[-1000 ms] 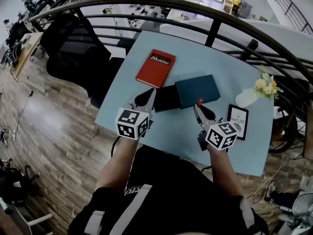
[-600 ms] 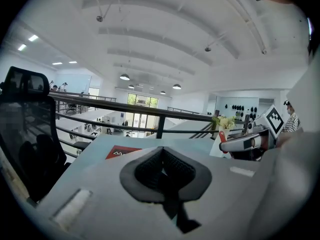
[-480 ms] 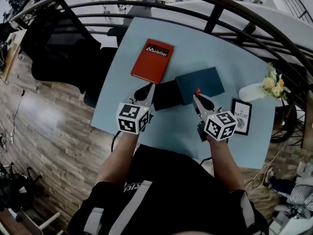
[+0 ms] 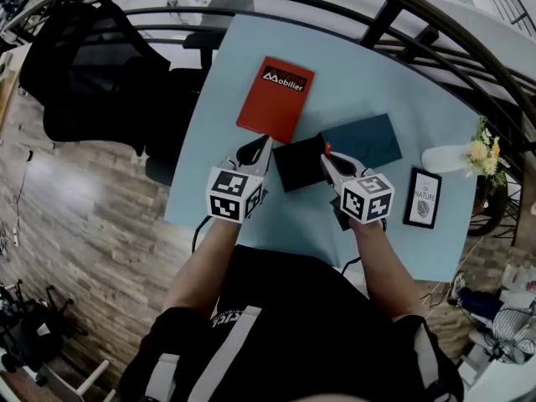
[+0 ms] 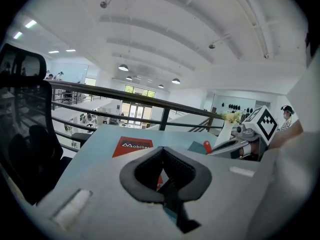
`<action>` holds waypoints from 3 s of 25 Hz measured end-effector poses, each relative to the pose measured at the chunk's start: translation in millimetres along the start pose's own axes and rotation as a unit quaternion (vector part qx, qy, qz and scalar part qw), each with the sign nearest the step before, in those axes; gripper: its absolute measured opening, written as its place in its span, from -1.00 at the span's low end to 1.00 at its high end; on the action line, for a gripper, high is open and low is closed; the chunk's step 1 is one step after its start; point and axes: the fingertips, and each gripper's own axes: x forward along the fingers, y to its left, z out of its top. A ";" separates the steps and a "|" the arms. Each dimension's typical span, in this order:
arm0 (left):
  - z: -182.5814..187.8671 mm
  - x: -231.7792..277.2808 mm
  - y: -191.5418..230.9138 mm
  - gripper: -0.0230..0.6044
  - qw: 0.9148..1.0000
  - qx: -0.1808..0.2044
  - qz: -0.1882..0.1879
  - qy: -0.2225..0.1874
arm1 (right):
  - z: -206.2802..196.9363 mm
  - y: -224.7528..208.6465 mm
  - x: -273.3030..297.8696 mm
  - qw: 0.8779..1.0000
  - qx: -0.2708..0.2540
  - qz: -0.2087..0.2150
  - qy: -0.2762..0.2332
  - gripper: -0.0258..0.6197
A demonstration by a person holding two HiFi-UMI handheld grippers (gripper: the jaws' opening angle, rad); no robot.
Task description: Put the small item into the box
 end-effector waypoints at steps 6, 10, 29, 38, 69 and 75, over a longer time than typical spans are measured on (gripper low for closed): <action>-12.6 -2.0 22.8 -0.91 1.000 -0.010 -0.008 0.007 | -25.3 3.9 38.5 0.998 -0.015 -0.020 0.053 -0.87; -19.0 -4.9 30.4 -0.91 1.000 -0.021 -0.017 0.009 | -43.4 4.7 51.3 0.994 -0.031 -0.041 0.092 -0.87; -36.4 -7.2 45.5 -0.91 0.999 -0.013 -0.035 0.027 | -111.6 6.5 86.9 0.955 -0.113 -0.075 0.265 -0.87; -38.7 -10.4 40.5 -0.91 0.998 -0.007 -0.049 0.035 | -121.8 0.3 91.4 0.938 -0.130 -0.098 0.307 -0.87; 13.0 -47.0 -56.2 -0.92 0.997 0.044 0.057 -0.014 | -71.4 -11.6 -61.2 0.992 -0.116 -0.001 0.058 -0.92; 23.8 -47.6 -97.4 -0.92 0.998 0.038 0.052 -0.024 | -37.3 -27.4 -117.2 0.996 -0.087 0.009 -0.027 -0.92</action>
